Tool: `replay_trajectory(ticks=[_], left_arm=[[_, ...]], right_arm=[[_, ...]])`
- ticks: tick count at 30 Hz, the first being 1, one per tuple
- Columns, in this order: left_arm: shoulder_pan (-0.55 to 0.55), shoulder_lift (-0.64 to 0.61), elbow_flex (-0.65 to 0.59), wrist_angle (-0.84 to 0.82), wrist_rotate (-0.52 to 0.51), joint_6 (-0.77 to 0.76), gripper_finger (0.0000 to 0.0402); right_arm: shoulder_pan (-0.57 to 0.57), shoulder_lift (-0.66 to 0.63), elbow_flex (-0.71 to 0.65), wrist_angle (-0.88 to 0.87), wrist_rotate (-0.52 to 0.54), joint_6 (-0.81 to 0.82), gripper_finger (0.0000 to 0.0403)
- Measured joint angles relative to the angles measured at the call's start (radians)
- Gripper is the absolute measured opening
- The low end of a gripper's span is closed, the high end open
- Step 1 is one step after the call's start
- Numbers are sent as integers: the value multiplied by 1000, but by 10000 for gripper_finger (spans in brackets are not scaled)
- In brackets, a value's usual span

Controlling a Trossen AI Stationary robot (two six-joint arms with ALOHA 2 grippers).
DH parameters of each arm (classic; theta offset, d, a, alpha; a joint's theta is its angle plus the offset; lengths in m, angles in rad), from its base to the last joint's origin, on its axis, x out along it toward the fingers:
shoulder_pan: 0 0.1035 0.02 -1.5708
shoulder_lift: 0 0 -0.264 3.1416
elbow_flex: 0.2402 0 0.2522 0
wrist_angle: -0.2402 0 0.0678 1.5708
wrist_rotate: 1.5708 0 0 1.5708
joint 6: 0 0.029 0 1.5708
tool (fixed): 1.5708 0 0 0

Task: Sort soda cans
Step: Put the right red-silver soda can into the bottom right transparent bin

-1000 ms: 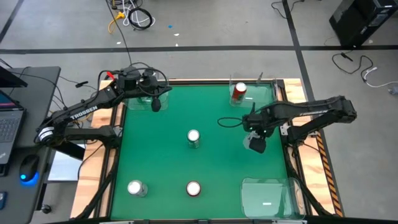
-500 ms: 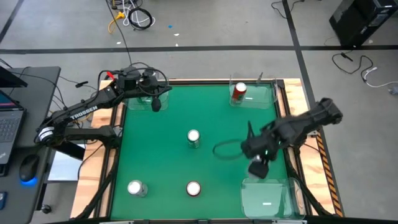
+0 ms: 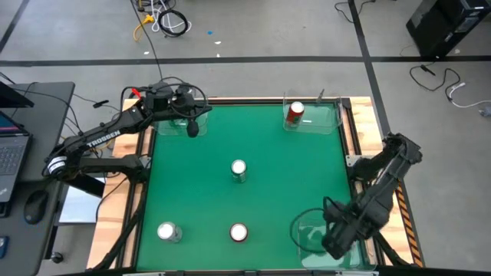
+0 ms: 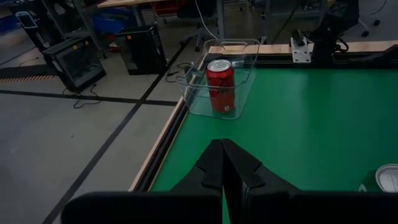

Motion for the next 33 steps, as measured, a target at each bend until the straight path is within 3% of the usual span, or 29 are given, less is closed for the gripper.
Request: replay_trajectory(ticks=[9, 18, 33], left_arm=[[-1, 0, 0, -1, 0, -2, 1], [-1, 0, 0, -2, 0, -3, 1], [-1, 0, 0, -2, 0, -10, 1]], right_arm=[[80, 0, -178, 134, 129, 83, 285], [162, 1, -396, 312, 84, 30, 285], [242, -5, -502, 402, 76, 29, 285]])
